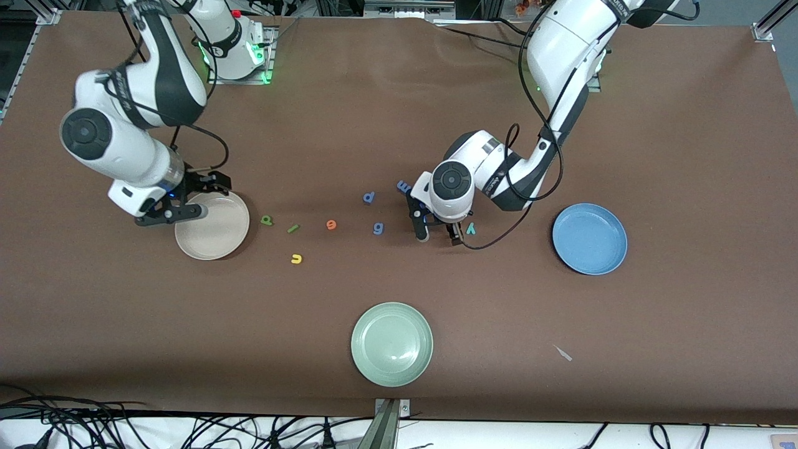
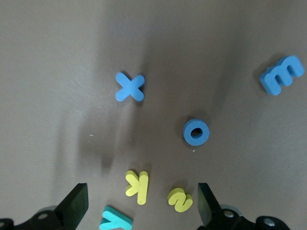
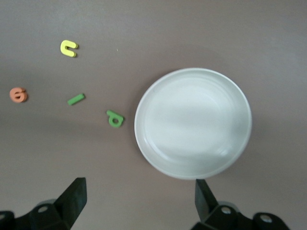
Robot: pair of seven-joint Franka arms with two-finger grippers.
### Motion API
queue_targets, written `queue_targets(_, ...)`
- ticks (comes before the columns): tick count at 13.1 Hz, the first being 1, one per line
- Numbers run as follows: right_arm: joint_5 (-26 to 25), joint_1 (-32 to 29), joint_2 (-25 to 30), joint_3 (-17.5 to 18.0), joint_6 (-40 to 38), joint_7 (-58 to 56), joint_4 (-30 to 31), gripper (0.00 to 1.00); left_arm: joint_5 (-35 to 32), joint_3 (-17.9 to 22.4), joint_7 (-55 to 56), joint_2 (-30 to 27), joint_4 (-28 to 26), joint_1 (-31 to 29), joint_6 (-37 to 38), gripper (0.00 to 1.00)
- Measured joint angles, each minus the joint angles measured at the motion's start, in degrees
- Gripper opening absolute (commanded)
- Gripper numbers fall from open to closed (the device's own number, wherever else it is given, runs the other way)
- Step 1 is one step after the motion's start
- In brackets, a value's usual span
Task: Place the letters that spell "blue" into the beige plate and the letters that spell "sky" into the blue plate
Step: 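Grasp the yellow k with the left gripper while the right gripper reaches the green p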
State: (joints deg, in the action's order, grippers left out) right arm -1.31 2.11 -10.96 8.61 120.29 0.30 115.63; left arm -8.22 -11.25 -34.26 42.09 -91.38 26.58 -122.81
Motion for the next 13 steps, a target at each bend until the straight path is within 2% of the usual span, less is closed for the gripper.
queue_targets(2, 0.02, -0.06, -4.10, 1.24, 6.59, 0.01, 0.25, 0.96, -0.23, 0.47, 0.00, 0.49, -1.04, -0.04, -0.89, 0.98)
queue_targets(3, 0.04, -0.05, -5.81, 2.12, 9.38, 0.06, 0.25, 0.96, -1.03, 0.56, 0.01, 0.77, -1.25, -0.04, -1.53, 0.93)
queue_targets(5, 0.06, -0.03, -8.41, 3.77, 14.10, 1.11, 0.25, 0.96, -2.22, 0.57, 0.05, 1.49, -1.37, -0.03, -3.33, 0.75)
queue_targets(7, 0.06, 0.28, -9.79, 4.63, 16.19, 3.36, 0.25, 0.96, -2.33, 0.56, 0.05, 1.89, -1.37, -0.03, -4.07, 0.70)
queue_targets(11, 0.06, 1.92, -10.97, 4.99, 20.47, 6.83, 2.68, 0.96, -2.51, 0.62, 0.05, 1.85, -1.16, -0.03, -4.41, 0.24)
queue_targets(12, 0.05, 1.93, -11.35, 4.98, 23.05, 6.87, 4.14, 0.96, -2.52, 0.62, 0.05, 1.85, -1.11, -0.03, -4.42, 0.19)
queue_targets(13, 0.05, 1.91, -11.70, 4.95, 25.08, 6.87, 5.56, 0.96, -2.52, 0.52, 0.05, 1.74, -1.11, -0.02, -4.30, 0.10)
